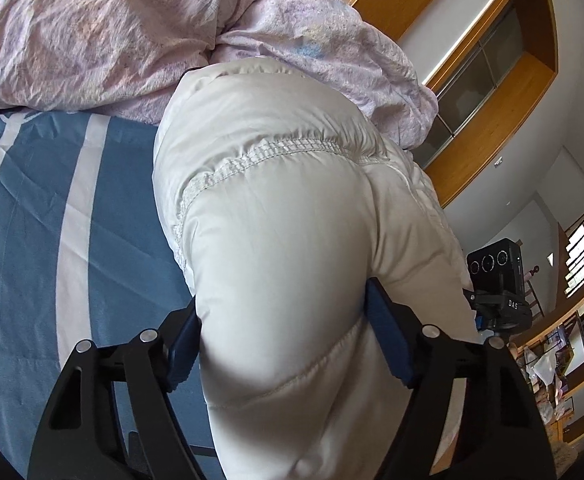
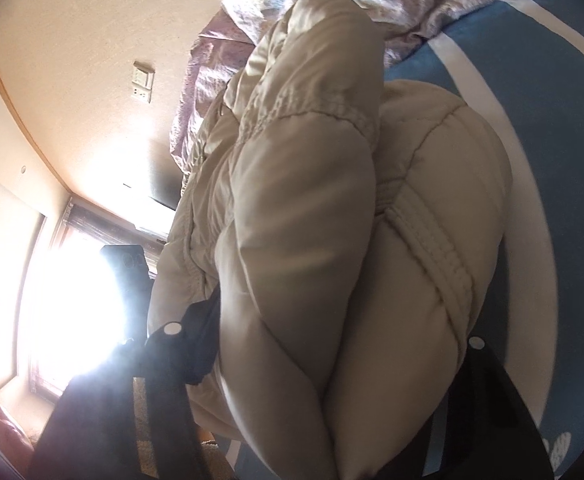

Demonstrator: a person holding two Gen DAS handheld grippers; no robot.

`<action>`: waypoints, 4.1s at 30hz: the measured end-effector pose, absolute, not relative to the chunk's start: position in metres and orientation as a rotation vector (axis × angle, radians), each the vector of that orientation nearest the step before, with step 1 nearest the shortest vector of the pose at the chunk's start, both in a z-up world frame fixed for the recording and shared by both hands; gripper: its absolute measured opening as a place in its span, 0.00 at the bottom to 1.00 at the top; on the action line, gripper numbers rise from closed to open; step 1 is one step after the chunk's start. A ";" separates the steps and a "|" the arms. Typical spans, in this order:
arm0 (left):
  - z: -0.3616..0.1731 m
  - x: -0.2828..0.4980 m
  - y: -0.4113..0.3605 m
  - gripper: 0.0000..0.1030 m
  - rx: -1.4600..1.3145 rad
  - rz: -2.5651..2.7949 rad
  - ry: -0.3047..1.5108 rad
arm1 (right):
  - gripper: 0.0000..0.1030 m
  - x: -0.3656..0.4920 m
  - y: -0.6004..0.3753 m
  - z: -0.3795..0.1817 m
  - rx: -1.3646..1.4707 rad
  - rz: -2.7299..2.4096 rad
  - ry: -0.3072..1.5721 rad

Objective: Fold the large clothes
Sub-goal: 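Lift and turn the jacket bundle with both grippers, then lower the jacket bundle onto the striped sheet with both grippers, then press the jacket bundle flat on the sheet with both grippers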

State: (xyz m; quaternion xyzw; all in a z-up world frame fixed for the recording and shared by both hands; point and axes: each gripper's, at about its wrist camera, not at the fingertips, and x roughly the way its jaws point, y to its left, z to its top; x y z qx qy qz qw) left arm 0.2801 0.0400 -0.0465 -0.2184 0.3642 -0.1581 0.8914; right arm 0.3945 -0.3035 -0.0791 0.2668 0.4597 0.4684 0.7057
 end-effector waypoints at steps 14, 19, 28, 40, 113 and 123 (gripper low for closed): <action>-0.028 0.267 0.104 0.72 -0.450 -0.194 0.670 | 0.55 0.416 -0.222 -0.052 0.444 1.104 1.019; -0.026 0.259 0.133 0.72 -0.448 -0.121 0.643 | 0.54 0.424 -0.181 -0.055 0.400 1.142 1.024; -0.039 0.253 0.159 0.72 -0.459 -0.071 0.647 | 0.54 0.430 -0.152 -0.059 0.351 1.150 1.017; -0.038 0.265 0.149 0.87 -0.300 0.030 0.692 | 0.77 0.416 -0.171 -0.085 0.399 0.909 1.008; -0.054 0.321 0.090 0.99 -0.071 0.270 0.552 | 0.71 0.432 -0.101 -0.072 0.020 0.484 0.689; -0.056 0.320 0.090 0.99 -0.075 0.276 0.534 | 0.74 0.442 -0.103 -0.084 0.066 0.523 0.699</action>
